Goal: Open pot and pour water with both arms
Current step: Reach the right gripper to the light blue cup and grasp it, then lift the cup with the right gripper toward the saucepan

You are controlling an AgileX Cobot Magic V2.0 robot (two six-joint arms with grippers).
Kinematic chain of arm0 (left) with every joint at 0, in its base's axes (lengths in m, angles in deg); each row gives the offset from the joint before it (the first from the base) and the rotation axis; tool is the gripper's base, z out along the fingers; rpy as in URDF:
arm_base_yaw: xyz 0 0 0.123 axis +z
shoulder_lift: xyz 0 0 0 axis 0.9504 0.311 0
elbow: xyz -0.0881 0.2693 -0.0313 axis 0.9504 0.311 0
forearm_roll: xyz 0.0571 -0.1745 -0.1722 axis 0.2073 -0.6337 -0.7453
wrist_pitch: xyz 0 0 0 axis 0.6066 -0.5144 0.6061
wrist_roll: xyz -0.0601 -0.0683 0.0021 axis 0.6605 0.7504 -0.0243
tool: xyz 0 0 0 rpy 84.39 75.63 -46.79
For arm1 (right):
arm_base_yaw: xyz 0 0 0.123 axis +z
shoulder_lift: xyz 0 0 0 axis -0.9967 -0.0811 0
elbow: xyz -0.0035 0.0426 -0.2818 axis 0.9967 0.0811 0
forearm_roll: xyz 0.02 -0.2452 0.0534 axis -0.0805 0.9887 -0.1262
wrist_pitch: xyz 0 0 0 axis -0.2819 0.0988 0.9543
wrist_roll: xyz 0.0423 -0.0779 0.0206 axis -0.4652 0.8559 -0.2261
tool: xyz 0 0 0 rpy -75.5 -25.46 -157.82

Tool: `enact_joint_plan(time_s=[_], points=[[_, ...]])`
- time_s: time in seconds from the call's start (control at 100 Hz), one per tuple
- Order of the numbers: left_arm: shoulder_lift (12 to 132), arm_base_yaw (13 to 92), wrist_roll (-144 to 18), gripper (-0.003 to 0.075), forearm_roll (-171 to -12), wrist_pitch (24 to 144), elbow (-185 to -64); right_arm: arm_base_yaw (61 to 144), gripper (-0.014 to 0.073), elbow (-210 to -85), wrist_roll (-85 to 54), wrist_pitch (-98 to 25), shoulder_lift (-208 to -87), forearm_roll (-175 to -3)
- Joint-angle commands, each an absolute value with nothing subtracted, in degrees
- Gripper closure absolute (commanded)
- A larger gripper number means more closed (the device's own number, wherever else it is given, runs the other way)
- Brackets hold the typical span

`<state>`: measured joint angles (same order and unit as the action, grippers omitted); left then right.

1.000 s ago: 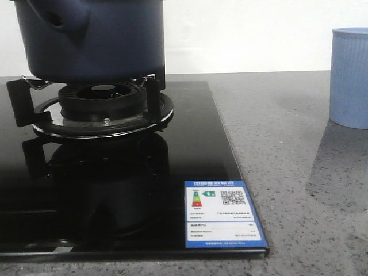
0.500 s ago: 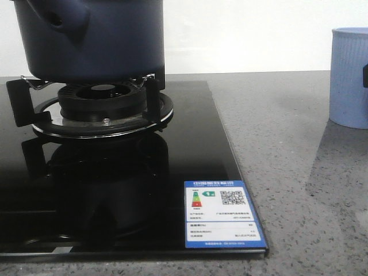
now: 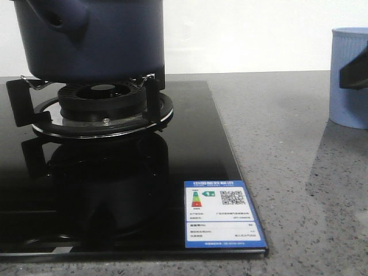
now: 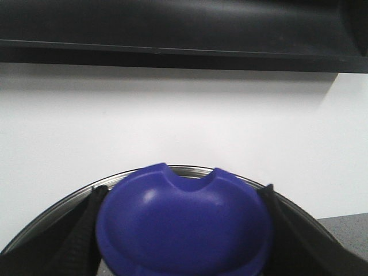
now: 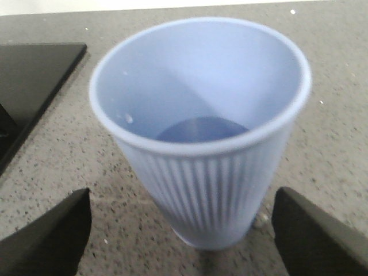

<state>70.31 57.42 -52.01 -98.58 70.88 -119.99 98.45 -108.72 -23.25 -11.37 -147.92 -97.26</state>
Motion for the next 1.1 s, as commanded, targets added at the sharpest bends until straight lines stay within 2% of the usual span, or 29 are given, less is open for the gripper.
enact_joint_plan(time_s=[0.0,0.71,0.78,0.96,1.09], points=[[69.12,57.67,-51.97,0.0348,-98.41,65.35,-122.15,99.57,0.0014,-110.2,-22.63,-2.95,-149.49,-97.02],[69.12,57.67,-51.97,0.0348,-98.03,64.25,-122.15,99.68,0.0021,-110.2,-22.74,11.32,-162.29,-97.02],[69.12,57.67,-51.97,0.0348,-98.03,64.25,-122.15,99.68,0.006,-110.2,-22.74,11.46,-162.29,-97.02],[69.12,57.67,-51.97,0.0348,-98.03,64.25,-122.15,99.68,0.0226,-110.2,-22.74,12.73,-162.29,-97.02],[69.12,57.67,-51.97,0.0348,-98.03,64.25,-122.15,99.68,0.0238,-110.2,-22.74,12.82,-162.29,-97.02]])
